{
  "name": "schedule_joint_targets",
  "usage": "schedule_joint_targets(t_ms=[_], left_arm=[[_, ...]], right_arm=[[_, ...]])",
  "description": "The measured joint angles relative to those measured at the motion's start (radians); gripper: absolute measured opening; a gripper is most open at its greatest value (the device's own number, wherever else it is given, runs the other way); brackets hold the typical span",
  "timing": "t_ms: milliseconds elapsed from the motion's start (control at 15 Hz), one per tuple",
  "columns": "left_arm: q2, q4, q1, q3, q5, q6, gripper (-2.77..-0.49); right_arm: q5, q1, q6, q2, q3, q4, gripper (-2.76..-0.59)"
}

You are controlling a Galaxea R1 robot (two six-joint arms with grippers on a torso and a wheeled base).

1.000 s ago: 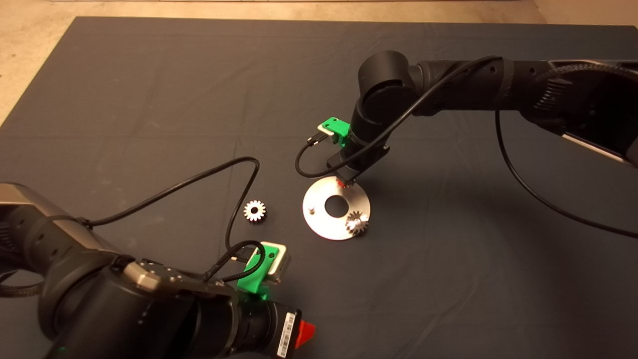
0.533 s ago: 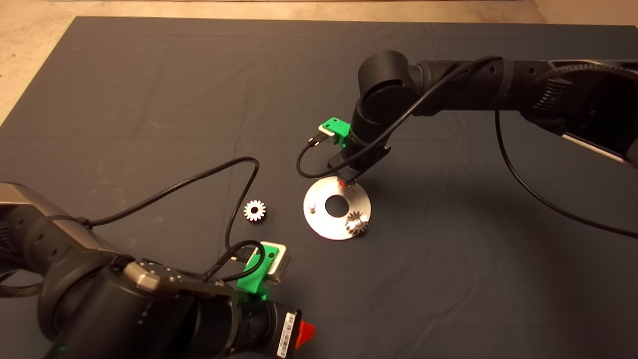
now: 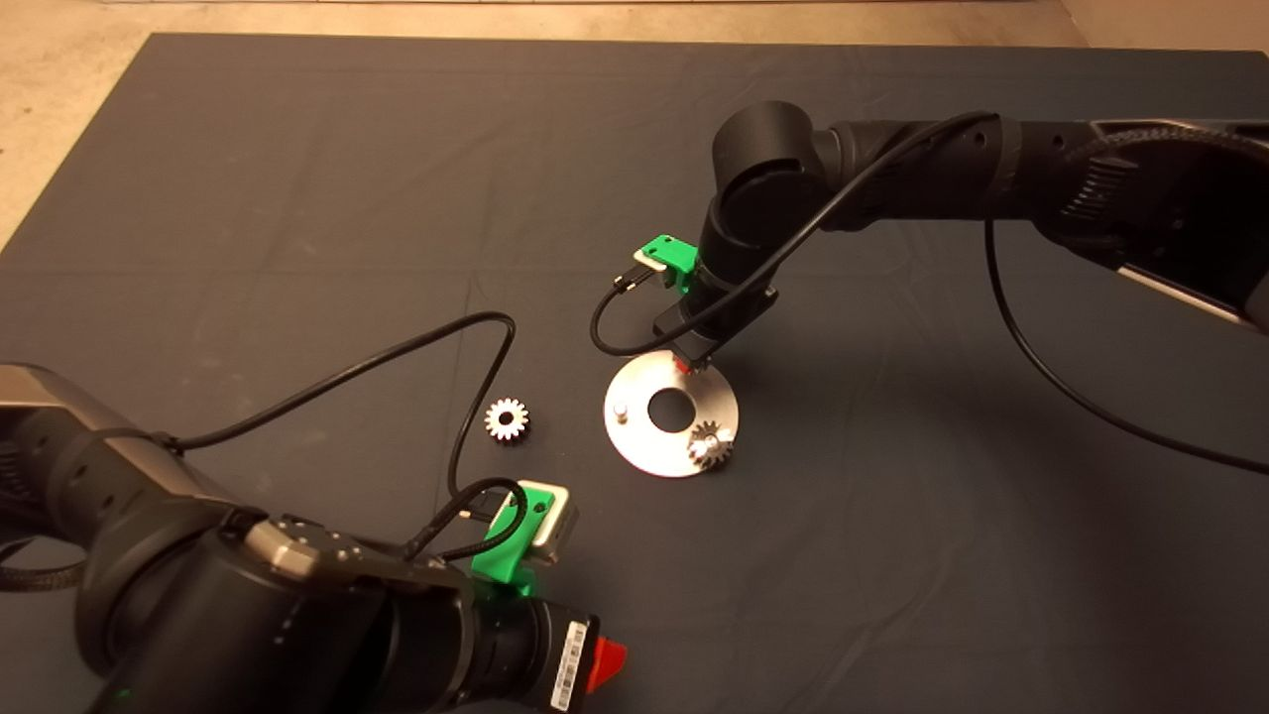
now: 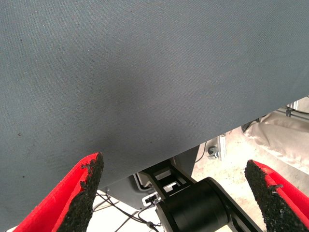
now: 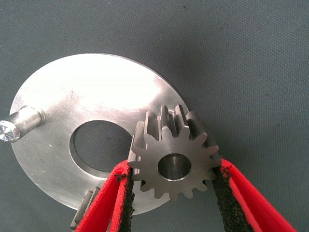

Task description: Install three planetary gears onto the carrier pins

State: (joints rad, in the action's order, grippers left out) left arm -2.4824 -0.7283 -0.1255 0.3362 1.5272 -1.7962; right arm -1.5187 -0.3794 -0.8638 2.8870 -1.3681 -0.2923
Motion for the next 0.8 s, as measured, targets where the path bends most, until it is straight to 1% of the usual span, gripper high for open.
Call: schedule_joint_targets(t_ms=[267, 400, 533, 733, 800], left_arm=[[0.000, 0.000, 0.000, 0.000, 0.000, 0.000, -1.18], [0.000, 0.000, 0.000, 0.000, 0.000, 0.000, -1.18], [0.001, 0.000, 0.000, 0.000, 0.000, 0.000, -1.18], [0.006, 0.000, 0.000, 0.000, 0.000, 0.000, -1.18], [0.006, 0.000, 0.000, 0.000, 0.000, 0.000, -1.18]], right_arm=[[0.000, 0.000, 0.000, 0.000, -0.004, 0.000, -2.28], [-0.006, 0.000, 0.002, 0.000, -0.004, 0.000, -2.18], [-0.007, 0.000, 0.002, 0.000, -0.004, 0.000, -2.14], [-0.007, 0.000, 0.003, 0.000, -0.004, 0.000, -1.88], [-0.007, 0.000, 0.003, 0.000, -0.004, 0.000, -1.88]])
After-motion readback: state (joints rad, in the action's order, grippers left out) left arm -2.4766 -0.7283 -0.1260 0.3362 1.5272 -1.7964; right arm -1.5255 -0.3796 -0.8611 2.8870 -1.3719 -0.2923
